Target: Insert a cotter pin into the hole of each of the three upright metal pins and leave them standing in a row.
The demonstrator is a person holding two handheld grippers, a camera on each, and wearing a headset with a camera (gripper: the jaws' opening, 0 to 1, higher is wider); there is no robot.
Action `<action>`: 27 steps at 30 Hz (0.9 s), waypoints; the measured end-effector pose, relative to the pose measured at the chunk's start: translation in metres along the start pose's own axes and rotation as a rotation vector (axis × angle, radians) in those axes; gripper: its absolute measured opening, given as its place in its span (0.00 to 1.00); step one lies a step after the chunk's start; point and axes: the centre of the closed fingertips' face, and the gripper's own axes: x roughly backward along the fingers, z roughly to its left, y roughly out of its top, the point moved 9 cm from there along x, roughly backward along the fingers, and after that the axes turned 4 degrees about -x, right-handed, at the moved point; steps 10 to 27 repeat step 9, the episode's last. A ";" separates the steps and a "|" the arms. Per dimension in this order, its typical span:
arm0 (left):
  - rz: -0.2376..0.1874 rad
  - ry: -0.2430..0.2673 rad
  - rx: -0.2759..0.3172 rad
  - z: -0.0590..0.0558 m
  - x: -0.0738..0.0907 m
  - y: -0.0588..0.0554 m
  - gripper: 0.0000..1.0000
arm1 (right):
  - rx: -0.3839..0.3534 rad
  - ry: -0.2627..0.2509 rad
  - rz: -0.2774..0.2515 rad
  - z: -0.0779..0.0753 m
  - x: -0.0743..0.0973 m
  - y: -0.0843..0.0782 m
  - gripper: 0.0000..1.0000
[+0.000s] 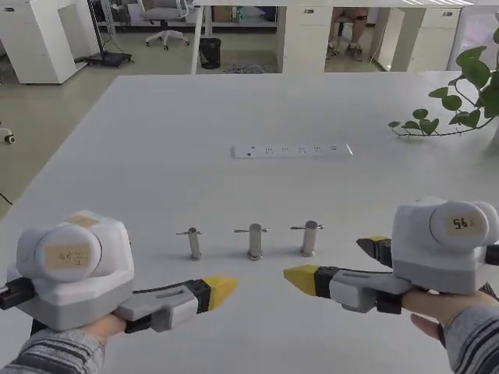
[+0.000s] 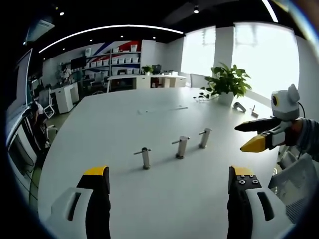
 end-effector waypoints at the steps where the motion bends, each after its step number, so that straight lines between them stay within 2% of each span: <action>1: -0.002 0.002 -0.001 0.000 0.000 0.000 0.99 | -0.001 0.000 -0.003 0.000 0.000 0.000 0.83; 6: -0.004 0.006 -0.001 0.000 0.001 0.000 0.99 | -0.012 0.006 -0.016 0.001 0.000 0.000 0.83; 27: 0.002 0.008 0.000 0.000 0.001 -0.001 0.99 | -0.012 0.009 -0.011 0.002 0.000 -0.003 0.83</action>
